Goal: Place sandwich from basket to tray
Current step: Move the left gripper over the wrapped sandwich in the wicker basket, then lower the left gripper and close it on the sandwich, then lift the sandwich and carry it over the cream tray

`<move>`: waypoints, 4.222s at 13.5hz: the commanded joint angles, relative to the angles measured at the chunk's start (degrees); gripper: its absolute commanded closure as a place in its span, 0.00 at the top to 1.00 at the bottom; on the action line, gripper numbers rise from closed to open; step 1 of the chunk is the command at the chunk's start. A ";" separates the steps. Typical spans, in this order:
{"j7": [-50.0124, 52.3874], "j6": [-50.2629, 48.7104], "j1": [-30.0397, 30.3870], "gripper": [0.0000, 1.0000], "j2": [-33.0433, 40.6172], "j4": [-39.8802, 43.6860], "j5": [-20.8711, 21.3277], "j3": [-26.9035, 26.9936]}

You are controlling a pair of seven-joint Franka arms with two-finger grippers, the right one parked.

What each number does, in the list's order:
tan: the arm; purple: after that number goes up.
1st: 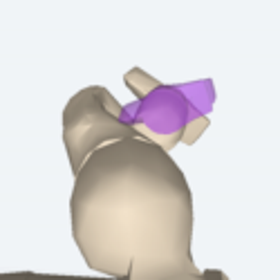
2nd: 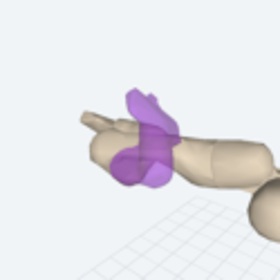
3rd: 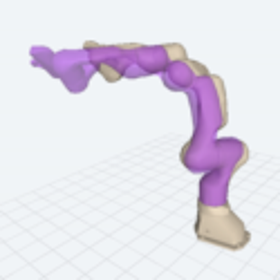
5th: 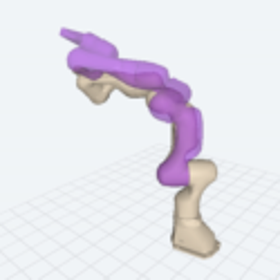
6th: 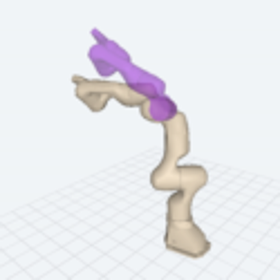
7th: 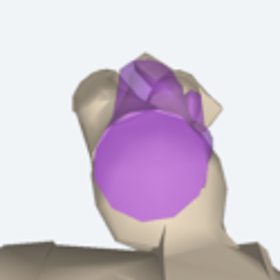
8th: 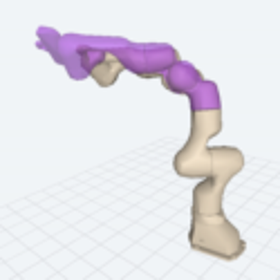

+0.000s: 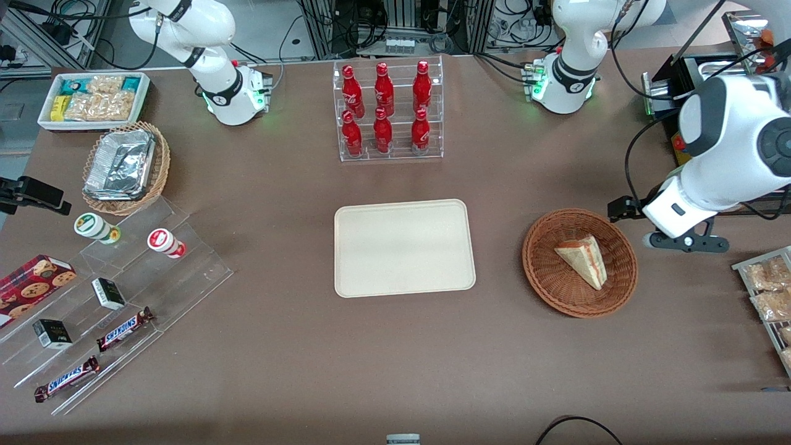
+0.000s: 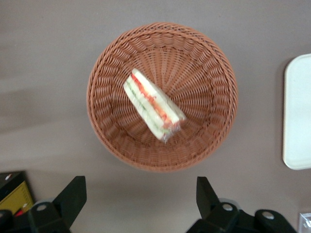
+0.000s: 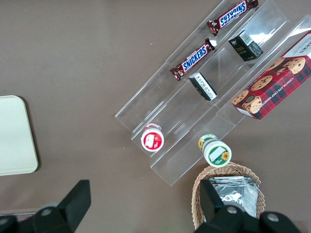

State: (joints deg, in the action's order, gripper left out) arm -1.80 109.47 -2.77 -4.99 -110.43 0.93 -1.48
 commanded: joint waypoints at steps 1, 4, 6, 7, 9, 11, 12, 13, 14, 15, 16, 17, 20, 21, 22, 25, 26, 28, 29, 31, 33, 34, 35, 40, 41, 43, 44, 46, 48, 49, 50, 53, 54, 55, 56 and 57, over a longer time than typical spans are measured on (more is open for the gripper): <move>2.31 7.48 -0.39 1.00 1.65 -6.54 -0.40 0.25; 14.32 13.47 -0.39 1.00 1.48 -10.50 -0.40 0.16; 23.55 17.07 -0.57 1.00 1.91 -12.79 -0.40 0.16; 28.82 18.92 -0.65 1.00 1.83 -13.67 -0.40 0.16; 39.89 20.42 -0.65 1.00 1.13 -14.12 -0.40 0.08; 44.32 23.05 -0.74 1.00 0.86 -15.34 -0.58 -0.01; 46.69 23.93 -0.74 1.00 0.77 -15.61 -0.66 -0.01; 48.45 24.12 -0.74 1.00 0.51 -15.70 -0.67 -0.01; 48.82 24.21 -0.74 1.00 0.08 -15.70 -0.67 -0.10; 48.82 24.47 -0.83 1.00 -0.54 -15.61 -0.67 -0.10; 48.82 25.17 -0.92 1.00 -1.59 -15.52 -0.75 -0.10; 48.82 26.39 -1.44 1.00 -2.64 -15.52 -0.75 -0.10; 49.00 29.47 -2.14 1.00 -5.37 -15.52 -1.02 -0.10; 49.00 30.26 -2.15 1.00 -6.16 -15.52 -1.02 -0.10; 49.00 30.97 -2.15 1.00 -7.04 -15.44 -1.02 -0.10; 49.00 33.51 -2.06 1.00 -9.67 -15.61 -1.02 -0.10; 49.00 34.22 -2.06 1.00 -9.95 -15.87 -1.02 -0.10; 49.00 34.23 -1.89 1.00 -10.56 -16.05 -1.02 -0.10; 49.00 34.05 -1.80 0.99 -10.65 -16.05 -1.02 -0.10; 50.39 33.53 -1.80 0.47 -10.57 -15.96 -1.02 -0.10; 50.49 31.87 -1.88 0.02 -10.21 -15.96 -1.02 -0.10; 50.40 31.33 -1.80 0.00 -10.04 -15.96 -1.02 -0.10; 50.32 30.80 -1.80 0.00 -9.78 -15.87 -1.02 -0.10; 48.65 15.82 -2.58 0.00 -8.01 -6.51 -0.67 -0.71; 48.04 11.07 -3.02 0.00 -8.54 -2.73 -0.67 -0.89; 45.15 4.55 -4.69 0.00 -10.20 3.43 -0.67 -1.15; 43.91 2.35 -5.22 0.00 -11.00 5.64 -0.67 -1.24; 41.63 1.62 -7.49 0.00 -12.57 8.28 -0.67 -1.51; 41.09 1.53 -11.09 0.00 -14.68 11.10 -0.84 -1.51; 41.09 1.62 -13.20 0.00 -15.91 12.15 -1.02 -1.51; 41.43 1.71 -15.14 0.00 -17.40 13.90 -1.63 -1.59; 42.23 1.62 -21.64 0.00 -22.15 19.62 -4.53 -1.59; 43.27 1.71 -23.92 0.00 -23.64 21.11 -4.62 -1.59; 45.20 1.71 -25.42 0.00 -25.23 22.69 -4.62 -1.59; 46.96 1.79 -27.01 0.00 -26.72 24.36 -4.71 -1.85; 47.32 1.80 -28.50 0.00 -27.78 25.77 -4.62 -2.21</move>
State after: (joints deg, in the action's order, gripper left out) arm 43.75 112.60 -28.60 -29.14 -90.07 -3.10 -4.05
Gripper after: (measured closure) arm 0.850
